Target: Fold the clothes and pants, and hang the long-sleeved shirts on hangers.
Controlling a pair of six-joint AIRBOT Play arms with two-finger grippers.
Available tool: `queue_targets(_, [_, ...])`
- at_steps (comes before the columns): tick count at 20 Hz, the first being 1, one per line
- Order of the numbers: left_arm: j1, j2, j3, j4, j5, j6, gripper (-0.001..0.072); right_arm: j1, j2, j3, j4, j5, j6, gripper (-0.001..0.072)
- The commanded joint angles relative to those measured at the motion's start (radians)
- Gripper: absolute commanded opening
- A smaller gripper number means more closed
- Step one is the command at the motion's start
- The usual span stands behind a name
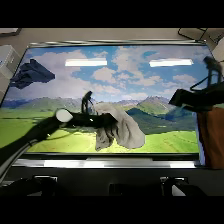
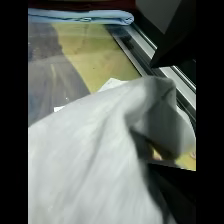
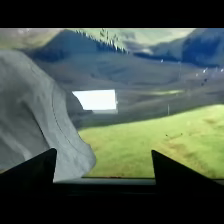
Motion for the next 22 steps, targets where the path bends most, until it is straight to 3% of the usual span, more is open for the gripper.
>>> queue_targets(1, [0.270, 0.050, 0.071, 0.127, -0.412, 0.030, 0.0707, 0.001, -0.060, -0.159, 0.043, 0.050, -0.064, 0.0691])
queue_targets(3, [0.396, 0.112, 0.055, 0.191, -0.615, 0.032, 0.0706, 0.001, -0.072, -0.307, 0.091, -0.001, -0.077, 0.0695])
queue_targets(5, [0.433, 0.175, -0.019, 0.296, -0.676, 0.040, 0.0706, 0.001, -0.074, -0.446, 0.183, -0.078, -0.111, 0.0699])
queue_targets(7, [0.419, 0.209, -0.153, 0.314, -0.606, 0.033, 0.0705, 0.001, -0.074, -0.549, 0.270, -0.155, -0.150, 0.0704])
queue_targets(10, [0.322, 0.183, -0.348, 0.211, -0.381, 0.018, 0.0702, 0.001, -0.074, -0.625, 0.294, -0.219, -0.153, 0.0704])
queue_targets(11, [0.279, 0.167, -0.389, 0.164, -0.309, 0.018, 0.0681, 0.001, -0.074, -0.639, 0.294, -0.225, -0.153, 0.0704])
queue_targets(12, [0.229, 0.148, -0.417, 0.116, -0.249, 0.019, 0.0575, 0.001, -0.074, -0.649, 0.293, -0.225, -0.153, 0.0703])
queue_targets(16, [0.070, 0.071, -0.419, 0.044, -0.086, 0.017, 0.0576, 0.001, -0.074, -0.663, 0.294, -0.240, -0.153, 0.0703])
queue_targets(22, [0.009, 0.046, -0.413, -0.014, 0.091, -0.027, 0.0571, 0.002, -0.074, -0.665, 0.316, -0.290, -0.148, 0.0703])
